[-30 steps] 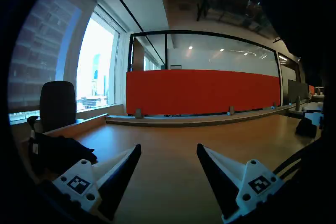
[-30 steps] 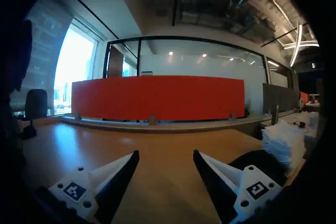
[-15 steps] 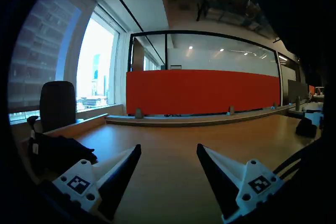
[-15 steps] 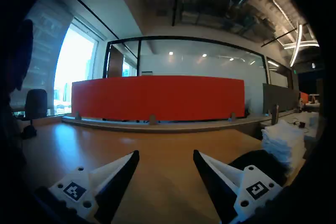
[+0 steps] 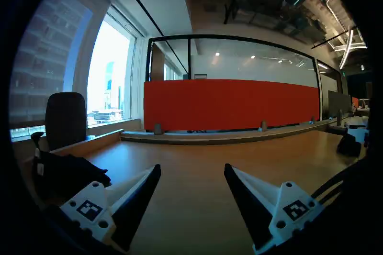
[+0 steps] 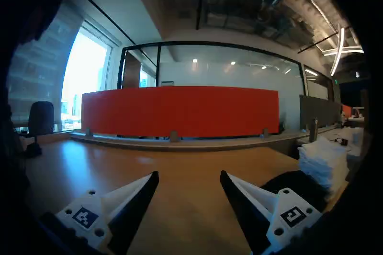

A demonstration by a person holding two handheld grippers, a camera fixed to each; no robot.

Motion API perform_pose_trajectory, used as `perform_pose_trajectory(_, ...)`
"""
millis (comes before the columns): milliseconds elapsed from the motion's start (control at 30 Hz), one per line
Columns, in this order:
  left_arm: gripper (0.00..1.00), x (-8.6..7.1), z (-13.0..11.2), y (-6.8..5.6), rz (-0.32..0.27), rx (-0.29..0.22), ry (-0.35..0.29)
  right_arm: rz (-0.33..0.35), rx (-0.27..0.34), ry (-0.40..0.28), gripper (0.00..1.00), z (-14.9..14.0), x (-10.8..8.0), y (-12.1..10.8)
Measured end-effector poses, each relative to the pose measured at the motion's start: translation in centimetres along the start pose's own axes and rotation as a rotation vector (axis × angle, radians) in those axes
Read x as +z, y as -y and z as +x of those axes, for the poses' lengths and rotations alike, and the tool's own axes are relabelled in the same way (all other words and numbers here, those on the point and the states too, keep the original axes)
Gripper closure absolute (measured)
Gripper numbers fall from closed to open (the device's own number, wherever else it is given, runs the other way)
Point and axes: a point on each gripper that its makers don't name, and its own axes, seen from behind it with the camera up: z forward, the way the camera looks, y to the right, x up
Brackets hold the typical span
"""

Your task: Fold towel

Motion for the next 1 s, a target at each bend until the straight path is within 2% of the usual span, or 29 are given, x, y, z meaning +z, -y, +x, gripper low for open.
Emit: perform_pose_trajectory(1000, 0.02, -0.17, 0.47, 0.08, 0.0, 0.0, 0.002, 0.0, 0.0, 0.0, 0.01, 0.03, 0.01, 0.03)
